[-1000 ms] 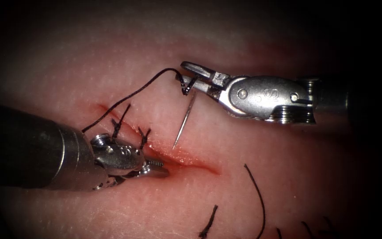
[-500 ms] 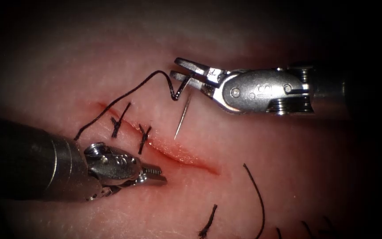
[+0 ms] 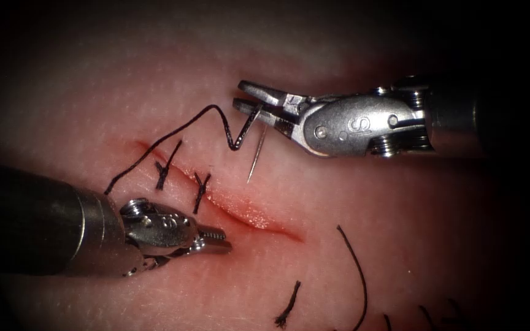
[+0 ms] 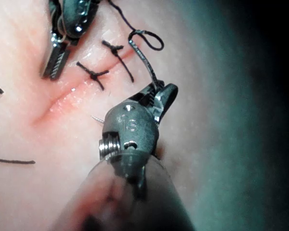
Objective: Wound Closure
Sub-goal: Use the right gripper to throw the needle through the top of the wound
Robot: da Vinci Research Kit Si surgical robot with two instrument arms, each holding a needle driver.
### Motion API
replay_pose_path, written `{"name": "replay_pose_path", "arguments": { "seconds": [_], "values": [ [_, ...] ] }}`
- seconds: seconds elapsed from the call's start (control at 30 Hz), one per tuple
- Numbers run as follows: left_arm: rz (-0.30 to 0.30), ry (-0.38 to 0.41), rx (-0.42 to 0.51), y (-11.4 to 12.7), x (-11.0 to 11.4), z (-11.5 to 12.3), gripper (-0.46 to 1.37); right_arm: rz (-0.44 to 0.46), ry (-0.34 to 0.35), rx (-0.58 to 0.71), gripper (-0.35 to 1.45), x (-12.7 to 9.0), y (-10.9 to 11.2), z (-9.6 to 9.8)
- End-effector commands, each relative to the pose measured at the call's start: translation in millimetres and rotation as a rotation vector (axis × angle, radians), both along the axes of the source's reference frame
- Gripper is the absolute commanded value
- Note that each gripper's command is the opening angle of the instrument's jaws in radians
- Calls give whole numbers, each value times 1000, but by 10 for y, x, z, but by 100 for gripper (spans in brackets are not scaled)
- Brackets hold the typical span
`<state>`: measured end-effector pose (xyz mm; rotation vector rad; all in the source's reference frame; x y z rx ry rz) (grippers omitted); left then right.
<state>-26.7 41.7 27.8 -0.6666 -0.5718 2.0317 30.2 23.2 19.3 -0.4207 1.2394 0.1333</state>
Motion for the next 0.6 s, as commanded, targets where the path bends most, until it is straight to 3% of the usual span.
{"name": "replay_pose_path", "arguments": {
  "seconds": [0.03, 0.6],
  "values": [
    [1, -2, 2, 0, 0, -1, -9, 9, 1, -3, -35, 1, 0, 1],
    [1, -2, 2, -4, 0, -5, -9, -5, -19, -44, -35, 9, -10, 16]
  ]
}}
